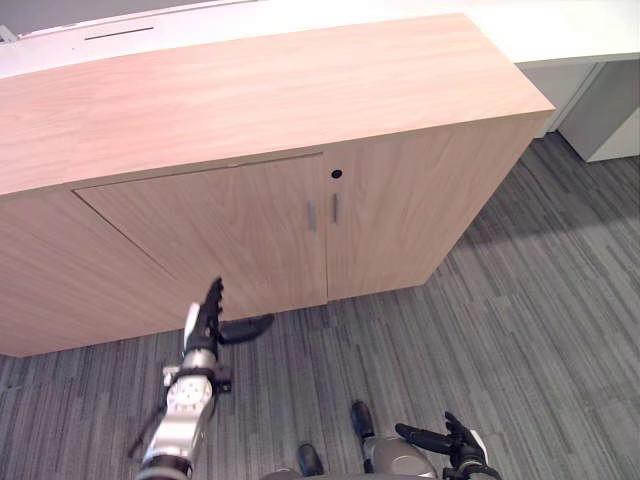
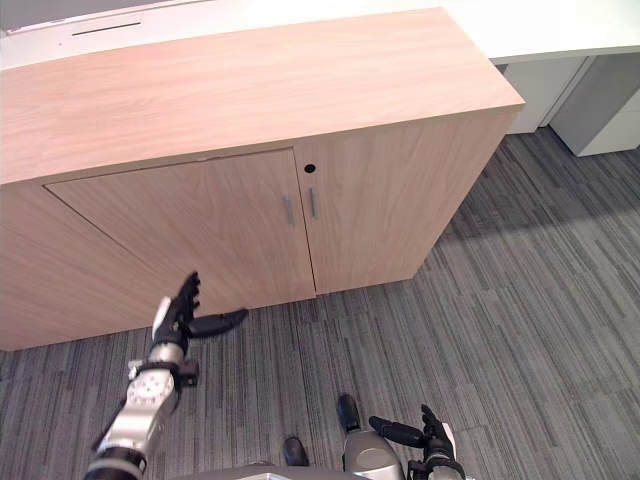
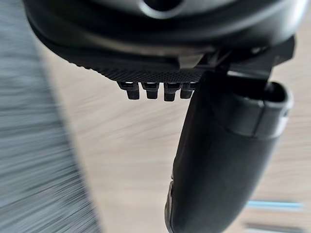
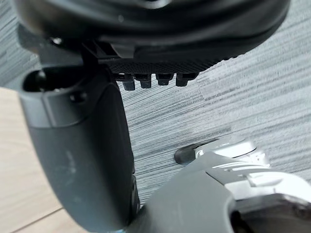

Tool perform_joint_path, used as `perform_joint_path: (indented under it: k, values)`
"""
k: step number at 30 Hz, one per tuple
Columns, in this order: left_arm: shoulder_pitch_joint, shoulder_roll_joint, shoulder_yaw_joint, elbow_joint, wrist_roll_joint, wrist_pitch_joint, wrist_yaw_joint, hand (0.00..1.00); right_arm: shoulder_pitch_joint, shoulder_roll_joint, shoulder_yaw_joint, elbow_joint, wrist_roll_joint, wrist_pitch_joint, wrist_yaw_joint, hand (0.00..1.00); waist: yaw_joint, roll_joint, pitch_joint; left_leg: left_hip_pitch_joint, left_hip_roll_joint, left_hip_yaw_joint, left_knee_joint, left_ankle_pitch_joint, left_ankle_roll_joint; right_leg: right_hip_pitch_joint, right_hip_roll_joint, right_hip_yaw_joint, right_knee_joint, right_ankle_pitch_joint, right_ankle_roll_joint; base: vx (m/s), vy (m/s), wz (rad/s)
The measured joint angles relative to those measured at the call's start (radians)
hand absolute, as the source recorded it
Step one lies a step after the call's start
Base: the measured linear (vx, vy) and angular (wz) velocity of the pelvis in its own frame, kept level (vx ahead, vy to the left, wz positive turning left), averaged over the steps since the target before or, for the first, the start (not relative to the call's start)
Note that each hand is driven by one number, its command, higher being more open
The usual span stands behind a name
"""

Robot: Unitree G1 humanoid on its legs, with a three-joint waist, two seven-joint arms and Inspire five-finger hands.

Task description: Walk over to the cabinet, pick up the folder, carry it to the office cabinet, place the folder inside the office cabinet, then close the office cabinet door

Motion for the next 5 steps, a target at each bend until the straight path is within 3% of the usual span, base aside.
perform_joint_path:
  k: [5]
  values:
    - [0.057,-0.024,0.049,0.254,0.044,0.018,-0.016,1.0,-0.02,0.002,0.0,-0.005,-0.033,0.002,-0.009,1.0,0.03,-0.015,-0.009,0.006,0.0,0.004,0.011,-0.005,-0.003,0.01,0.0,0.008,-0.001,0.0,0.0,-0.03,0.005,-0.02]
